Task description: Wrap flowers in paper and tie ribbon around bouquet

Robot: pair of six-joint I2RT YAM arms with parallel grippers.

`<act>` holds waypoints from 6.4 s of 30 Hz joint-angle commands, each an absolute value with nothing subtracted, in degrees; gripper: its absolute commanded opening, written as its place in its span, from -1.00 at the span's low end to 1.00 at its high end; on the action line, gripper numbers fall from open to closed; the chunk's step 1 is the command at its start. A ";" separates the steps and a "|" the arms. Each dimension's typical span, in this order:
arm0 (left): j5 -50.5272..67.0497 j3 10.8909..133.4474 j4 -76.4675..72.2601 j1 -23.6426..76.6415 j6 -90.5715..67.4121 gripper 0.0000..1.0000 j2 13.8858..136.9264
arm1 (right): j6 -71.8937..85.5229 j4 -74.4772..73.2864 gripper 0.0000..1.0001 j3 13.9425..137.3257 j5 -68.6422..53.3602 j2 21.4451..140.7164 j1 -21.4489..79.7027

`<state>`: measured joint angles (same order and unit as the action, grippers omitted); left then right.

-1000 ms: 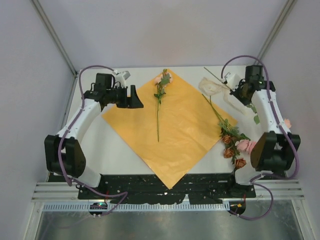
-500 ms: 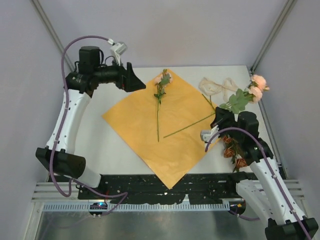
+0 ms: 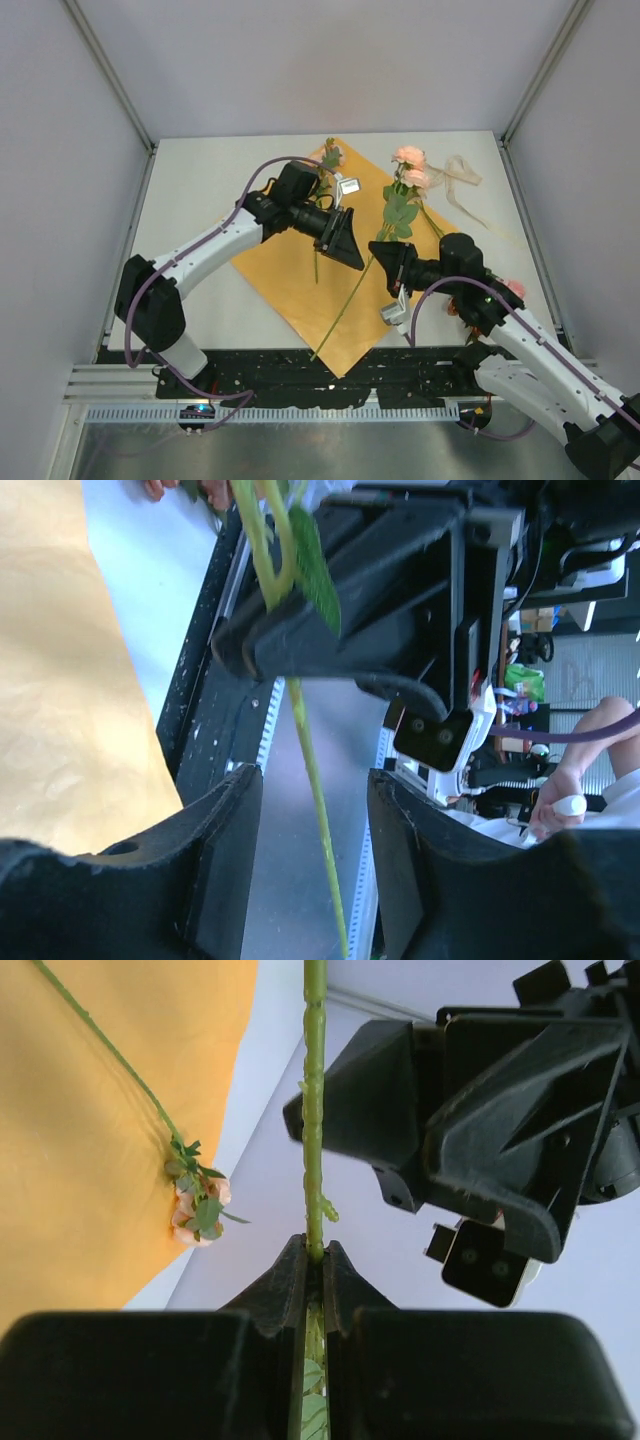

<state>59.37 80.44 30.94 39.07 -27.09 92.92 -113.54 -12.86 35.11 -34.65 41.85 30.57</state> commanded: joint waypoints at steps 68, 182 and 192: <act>20.84 116.89 39.09 28.13 -29.28 -0.12 131.32 | -38.59 -37.17 0.92 70.22 -6.94 76.81 13.72; 33.40 112.14 17.92 23.55 -35.95 -0.98 132.17 | -48.44 -22.67 0.91 67.93 -3.51 78.39 16.97; 29.36 109.52 25.74 23.47 -35.77 -0.05 128.42 | -38.25 -33.13 0.91 77.42 -10.27 87.88 15.29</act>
